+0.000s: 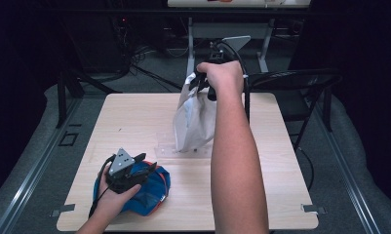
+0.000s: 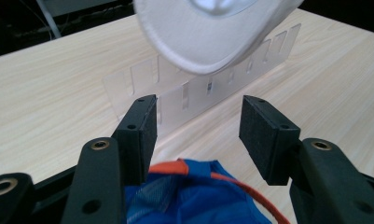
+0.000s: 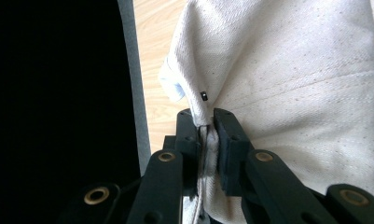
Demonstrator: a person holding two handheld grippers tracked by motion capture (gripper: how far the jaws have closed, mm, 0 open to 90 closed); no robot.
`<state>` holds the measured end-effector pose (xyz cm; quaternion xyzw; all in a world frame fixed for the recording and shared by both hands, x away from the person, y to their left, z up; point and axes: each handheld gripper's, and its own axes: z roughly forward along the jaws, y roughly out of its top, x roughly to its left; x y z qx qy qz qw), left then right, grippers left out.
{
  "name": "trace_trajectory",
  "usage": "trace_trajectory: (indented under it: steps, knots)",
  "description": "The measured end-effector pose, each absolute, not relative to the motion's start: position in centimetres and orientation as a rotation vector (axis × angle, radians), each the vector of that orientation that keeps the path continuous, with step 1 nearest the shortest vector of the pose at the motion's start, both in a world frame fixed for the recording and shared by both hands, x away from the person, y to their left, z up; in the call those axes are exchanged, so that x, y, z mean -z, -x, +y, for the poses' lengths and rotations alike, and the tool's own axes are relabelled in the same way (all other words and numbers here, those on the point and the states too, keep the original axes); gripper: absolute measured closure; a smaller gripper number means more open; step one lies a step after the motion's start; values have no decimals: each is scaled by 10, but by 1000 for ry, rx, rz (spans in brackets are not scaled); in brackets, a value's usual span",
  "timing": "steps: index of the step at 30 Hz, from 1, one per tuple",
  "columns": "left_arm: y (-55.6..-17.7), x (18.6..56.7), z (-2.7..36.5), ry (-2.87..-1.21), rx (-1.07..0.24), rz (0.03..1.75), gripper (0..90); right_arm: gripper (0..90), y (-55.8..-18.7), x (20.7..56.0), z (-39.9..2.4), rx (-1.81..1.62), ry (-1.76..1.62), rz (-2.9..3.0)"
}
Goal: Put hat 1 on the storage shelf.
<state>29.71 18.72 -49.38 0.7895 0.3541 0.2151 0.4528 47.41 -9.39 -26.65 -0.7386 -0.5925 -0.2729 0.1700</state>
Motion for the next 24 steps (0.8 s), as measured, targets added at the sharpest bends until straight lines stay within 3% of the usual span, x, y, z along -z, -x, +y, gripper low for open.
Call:
trace_trajectory:
  steps: [24]
  knots:
    - [-327,494,117,-2053,-602,833,423,812,-480,280,-87,788,2159,-1637]
